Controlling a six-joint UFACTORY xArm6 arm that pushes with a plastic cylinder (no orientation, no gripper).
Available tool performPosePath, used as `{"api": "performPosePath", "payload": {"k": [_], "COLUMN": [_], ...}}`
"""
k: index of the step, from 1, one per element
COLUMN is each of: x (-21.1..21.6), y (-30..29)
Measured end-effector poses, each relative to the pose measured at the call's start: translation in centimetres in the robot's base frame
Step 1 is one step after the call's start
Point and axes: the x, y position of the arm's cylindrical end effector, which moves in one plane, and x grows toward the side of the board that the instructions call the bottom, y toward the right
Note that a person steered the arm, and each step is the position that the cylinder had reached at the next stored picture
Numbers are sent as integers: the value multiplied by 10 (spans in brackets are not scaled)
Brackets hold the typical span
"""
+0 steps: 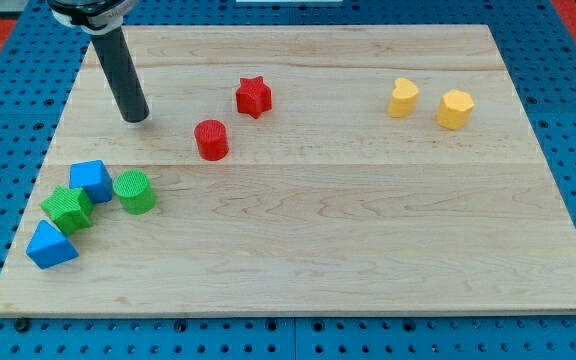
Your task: Slide the green circle to the bottom center
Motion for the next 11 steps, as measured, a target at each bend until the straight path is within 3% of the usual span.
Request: {"api": "performPosePath", "payload": {"k": [2, 3, 6, 7, 9, 11], "x": [47, 50, 48, 66, 100, 116], "y": [94, 119, -78, -74, -18, 97]}}
